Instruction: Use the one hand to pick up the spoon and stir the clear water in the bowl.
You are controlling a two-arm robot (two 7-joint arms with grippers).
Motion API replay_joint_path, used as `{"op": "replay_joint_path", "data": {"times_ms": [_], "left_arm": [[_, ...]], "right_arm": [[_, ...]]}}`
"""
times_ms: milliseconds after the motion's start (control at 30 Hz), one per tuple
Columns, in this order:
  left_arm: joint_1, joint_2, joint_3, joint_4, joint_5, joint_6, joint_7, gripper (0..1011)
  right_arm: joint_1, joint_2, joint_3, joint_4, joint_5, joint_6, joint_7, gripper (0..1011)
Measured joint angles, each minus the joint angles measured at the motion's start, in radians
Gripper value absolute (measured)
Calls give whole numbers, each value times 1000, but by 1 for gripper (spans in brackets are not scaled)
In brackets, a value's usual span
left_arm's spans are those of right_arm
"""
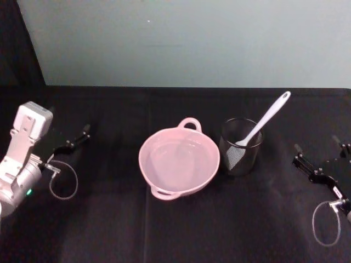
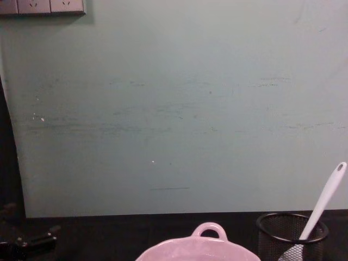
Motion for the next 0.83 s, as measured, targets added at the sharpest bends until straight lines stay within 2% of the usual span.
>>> {"op": "replay_joint_path", "data": {"times_ms": [833], "left_arm": [[0,0,0,0,0,0,0,1011]], "right_arm": [[-5,6,2,-9,5,0,1,1003]]}}
